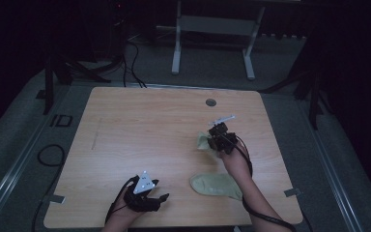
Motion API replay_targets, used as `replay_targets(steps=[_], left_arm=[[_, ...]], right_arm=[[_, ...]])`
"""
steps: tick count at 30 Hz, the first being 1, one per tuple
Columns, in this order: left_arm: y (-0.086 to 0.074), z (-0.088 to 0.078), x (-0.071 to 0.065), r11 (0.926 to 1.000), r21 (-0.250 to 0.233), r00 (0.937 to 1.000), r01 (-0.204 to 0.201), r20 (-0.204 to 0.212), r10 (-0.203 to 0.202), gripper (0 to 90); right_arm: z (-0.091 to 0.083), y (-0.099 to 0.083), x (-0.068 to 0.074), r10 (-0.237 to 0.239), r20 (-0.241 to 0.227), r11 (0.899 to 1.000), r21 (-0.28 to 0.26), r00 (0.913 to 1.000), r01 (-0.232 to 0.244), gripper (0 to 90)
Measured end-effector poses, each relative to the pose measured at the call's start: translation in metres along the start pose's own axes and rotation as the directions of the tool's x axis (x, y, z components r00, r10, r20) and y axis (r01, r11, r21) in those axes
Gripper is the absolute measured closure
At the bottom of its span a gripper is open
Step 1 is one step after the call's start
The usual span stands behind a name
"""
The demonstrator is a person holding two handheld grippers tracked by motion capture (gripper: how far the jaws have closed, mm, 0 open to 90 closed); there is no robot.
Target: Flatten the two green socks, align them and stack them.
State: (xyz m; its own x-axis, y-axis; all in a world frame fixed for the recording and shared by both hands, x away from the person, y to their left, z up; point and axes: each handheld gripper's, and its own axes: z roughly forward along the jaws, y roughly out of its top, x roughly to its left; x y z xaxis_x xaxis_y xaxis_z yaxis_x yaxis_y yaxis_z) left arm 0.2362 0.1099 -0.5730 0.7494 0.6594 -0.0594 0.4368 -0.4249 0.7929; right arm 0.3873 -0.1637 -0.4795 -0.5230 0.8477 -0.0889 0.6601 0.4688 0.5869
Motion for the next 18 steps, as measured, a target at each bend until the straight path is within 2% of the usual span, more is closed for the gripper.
replay_targets(steps=[7,14,16,18], left_arm=[[0.005,0.004,-0.002,1.0000,-0.005,0.9999,0.003,0.015,-0.003,35.4],[0.011,0.012,-0.004,0.9998,0.016,0.9995,-0.012,0.030,0.011,35.4],[0.015,0.014,-0.003,0.9998,0.014,0.9995,-0.012,0.031,0.011,35.4],[0.019,0.016,-0.002,0.9999,0.012,0.9994,-0.010,0.032,0.010,35.5]], right_arm=[[0.020,-0.024,-0.012,0.021,-0.015,0.998,0.054,0.9997,-0.020,81.2],[0.042,-0.037,-0.013,0.028,-0.029,0.993,0.112,0.9992,-0.025,80.1],[0.047,-0.040,-0.012,0.025,-0.040,0.993,0.118,0.9989,-0.020,75.6],[0.047,-0.040,-0.010,0.031,-0.064,0.993,0.113,0.9974,-0.024,62.9]])
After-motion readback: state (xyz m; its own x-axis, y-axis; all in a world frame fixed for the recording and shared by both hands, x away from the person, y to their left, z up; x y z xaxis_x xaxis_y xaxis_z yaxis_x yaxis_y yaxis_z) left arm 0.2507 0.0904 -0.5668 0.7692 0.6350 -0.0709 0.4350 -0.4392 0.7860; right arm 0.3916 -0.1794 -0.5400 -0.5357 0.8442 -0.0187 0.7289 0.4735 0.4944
